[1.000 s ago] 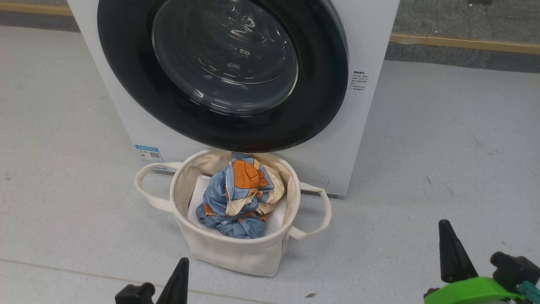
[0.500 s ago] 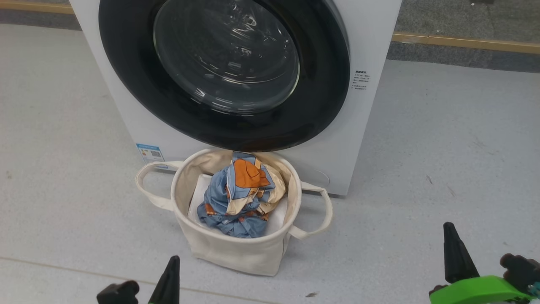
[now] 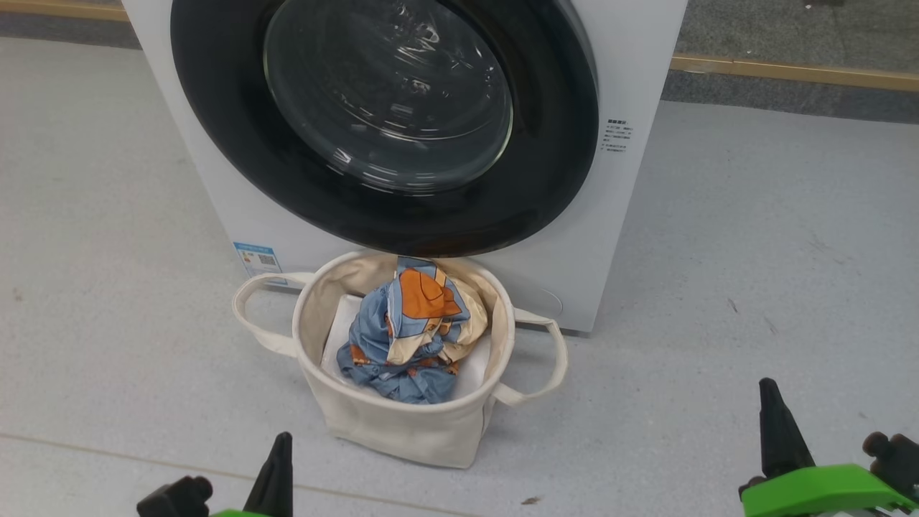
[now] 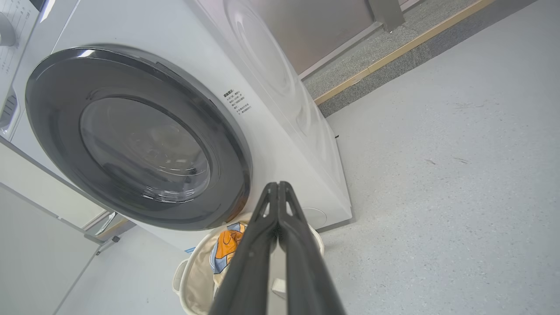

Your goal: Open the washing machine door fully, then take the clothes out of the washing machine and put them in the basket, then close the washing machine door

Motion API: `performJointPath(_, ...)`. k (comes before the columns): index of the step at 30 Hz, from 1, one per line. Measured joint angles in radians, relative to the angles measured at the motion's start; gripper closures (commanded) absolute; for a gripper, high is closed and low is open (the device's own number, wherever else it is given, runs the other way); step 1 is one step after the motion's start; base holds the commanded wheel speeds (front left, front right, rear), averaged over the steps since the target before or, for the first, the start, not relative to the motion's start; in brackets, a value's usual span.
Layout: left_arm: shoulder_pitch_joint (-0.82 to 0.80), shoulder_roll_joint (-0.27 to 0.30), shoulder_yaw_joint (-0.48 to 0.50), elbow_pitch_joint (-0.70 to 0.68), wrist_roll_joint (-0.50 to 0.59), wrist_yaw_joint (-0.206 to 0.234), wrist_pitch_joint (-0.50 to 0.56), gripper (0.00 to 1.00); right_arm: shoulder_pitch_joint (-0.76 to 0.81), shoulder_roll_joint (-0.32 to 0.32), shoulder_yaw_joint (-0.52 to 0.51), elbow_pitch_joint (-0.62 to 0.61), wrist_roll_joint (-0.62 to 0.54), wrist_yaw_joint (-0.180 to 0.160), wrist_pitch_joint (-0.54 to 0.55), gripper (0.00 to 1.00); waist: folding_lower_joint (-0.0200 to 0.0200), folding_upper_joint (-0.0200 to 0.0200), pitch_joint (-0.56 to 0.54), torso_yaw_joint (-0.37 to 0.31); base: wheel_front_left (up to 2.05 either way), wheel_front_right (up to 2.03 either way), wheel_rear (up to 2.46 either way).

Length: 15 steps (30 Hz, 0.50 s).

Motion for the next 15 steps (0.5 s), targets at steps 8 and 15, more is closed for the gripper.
performJointPath(8, 0.0, 0.0, 0.021, -0.011, -0.092, -0.003, 0.018, 1.0, -0.01, 0.0, -0.004, 0.006, 0.09, 0.0, 0.02, 1.0, 0.0, 0.0, 0.001, 0.002, 0.0, 0.0, 0.0)
performJointPath(15, -0.001, 0.0, 0.032, -0.018, -0.173, -0.004, 0.043, 1.0, -0.011, 0.0, -0.008, 0.009, 0.165, 0.0, 0.045, 1.0, 0.0, 0.0, 0.002, 0.004, 0.0, 0.0, 0.0)
